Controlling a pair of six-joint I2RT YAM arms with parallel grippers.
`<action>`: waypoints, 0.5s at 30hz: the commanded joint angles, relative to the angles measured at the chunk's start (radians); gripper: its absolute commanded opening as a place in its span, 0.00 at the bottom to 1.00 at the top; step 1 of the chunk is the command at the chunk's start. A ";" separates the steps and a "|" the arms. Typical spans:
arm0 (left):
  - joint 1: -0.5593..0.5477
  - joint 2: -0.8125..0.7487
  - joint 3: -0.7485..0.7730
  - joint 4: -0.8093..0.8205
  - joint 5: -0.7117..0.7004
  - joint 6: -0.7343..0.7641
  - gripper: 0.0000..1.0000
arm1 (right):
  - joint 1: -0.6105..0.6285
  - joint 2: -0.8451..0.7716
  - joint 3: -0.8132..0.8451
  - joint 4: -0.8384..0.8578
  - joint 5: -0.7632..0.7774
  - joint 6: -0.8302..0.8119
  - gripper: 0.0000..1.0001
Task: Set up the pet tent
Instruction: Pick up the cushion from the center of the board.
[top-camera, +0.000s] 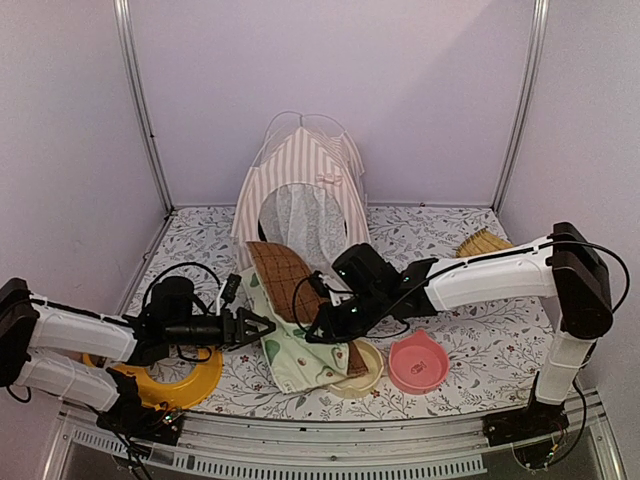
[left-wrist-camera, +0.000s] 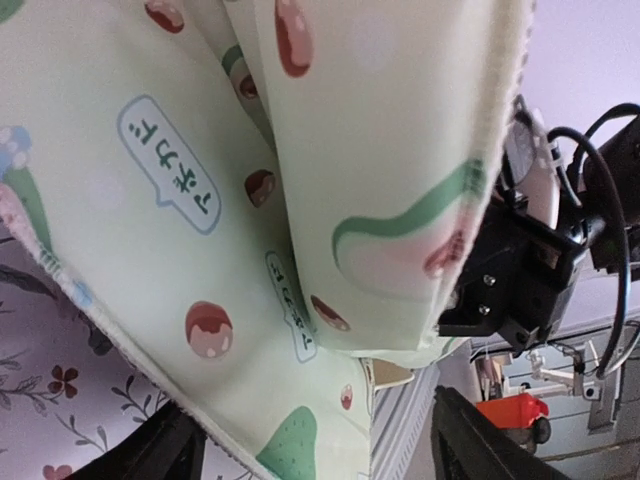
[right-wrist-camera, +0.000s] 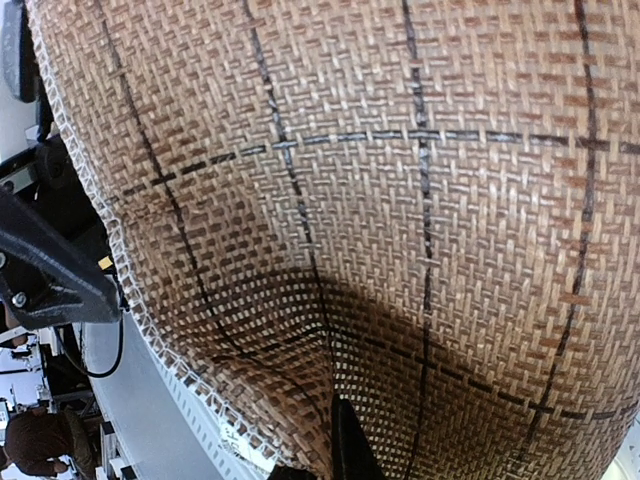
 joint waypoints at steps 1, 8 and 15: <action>-0.007 -0.038 -0.031 0.133 -0.004 -0.017 0.81 | -0.005 0.056 0.046 -0.003 0.006 0.002 0.00; -0.005 0.006 0.083 -0.016 -0.073 -0.021 0.82 | 0.003 0.068 0.074 -0.036 0.012 -0.033 0.00; -0.010 0.034 0.166 -0.154 -0.192 -0.027 0.60 | 0.033 0.062 0.102 -0.067 0.028 -0.088 0.00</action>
